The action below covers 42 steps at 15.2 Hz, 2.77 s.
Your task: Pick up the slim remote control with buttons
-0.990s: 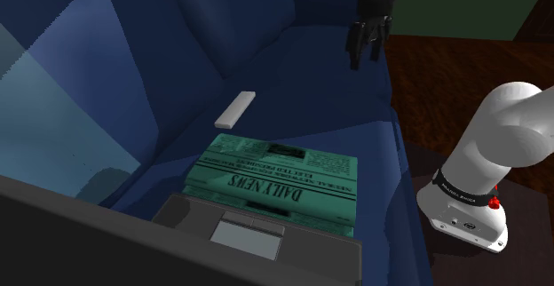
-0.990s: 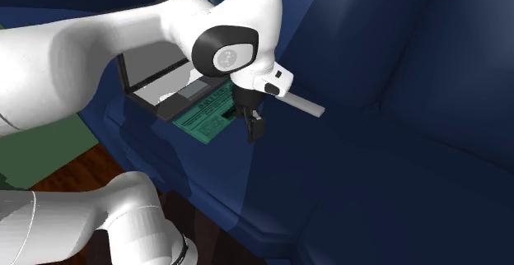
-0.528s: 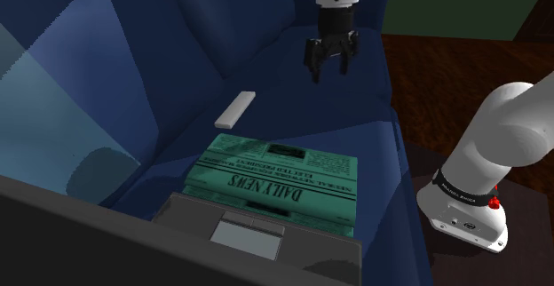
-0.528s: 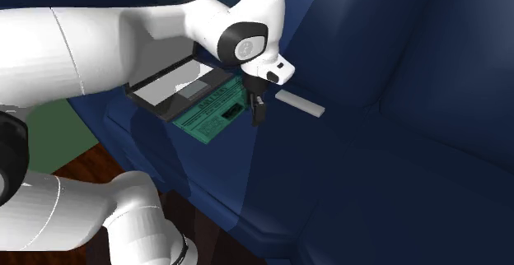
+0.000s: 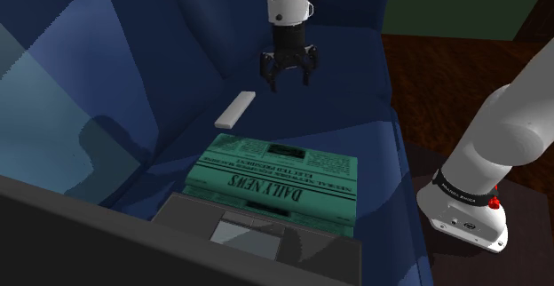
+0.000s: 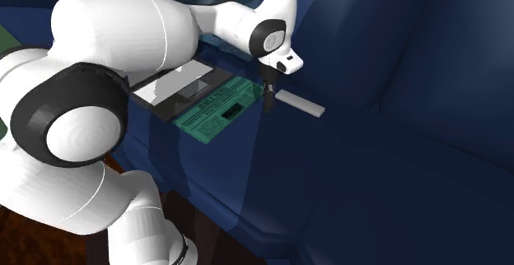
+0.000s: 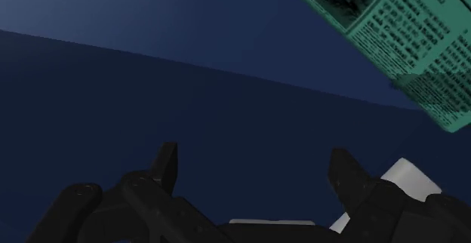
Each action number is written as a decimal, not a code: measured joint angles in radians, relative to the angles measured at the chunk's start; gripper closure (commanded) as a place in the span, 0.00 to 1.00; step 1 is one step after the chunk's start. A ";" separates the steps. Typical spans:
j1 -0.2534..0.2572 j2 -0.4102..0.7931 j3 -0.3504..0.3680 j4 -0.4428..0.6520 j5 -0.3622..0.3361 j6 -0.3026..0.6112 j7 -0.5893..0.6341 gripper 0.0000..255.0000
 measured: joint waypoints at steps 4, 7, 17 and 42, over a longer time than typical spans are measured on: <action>0.001 0.176 0.036 0.134 -0.079 0.030 0.174 0.00; 0.018 0.306 0.042 0.244 -0.145 0.035 0.296 0.00; 0.132 0.718 -0.025 0.709 -0.305 -0.056 0.585 0.00; 0.139 0.738 -0.030 0.724 -0.310 -0.051 0.595 1.00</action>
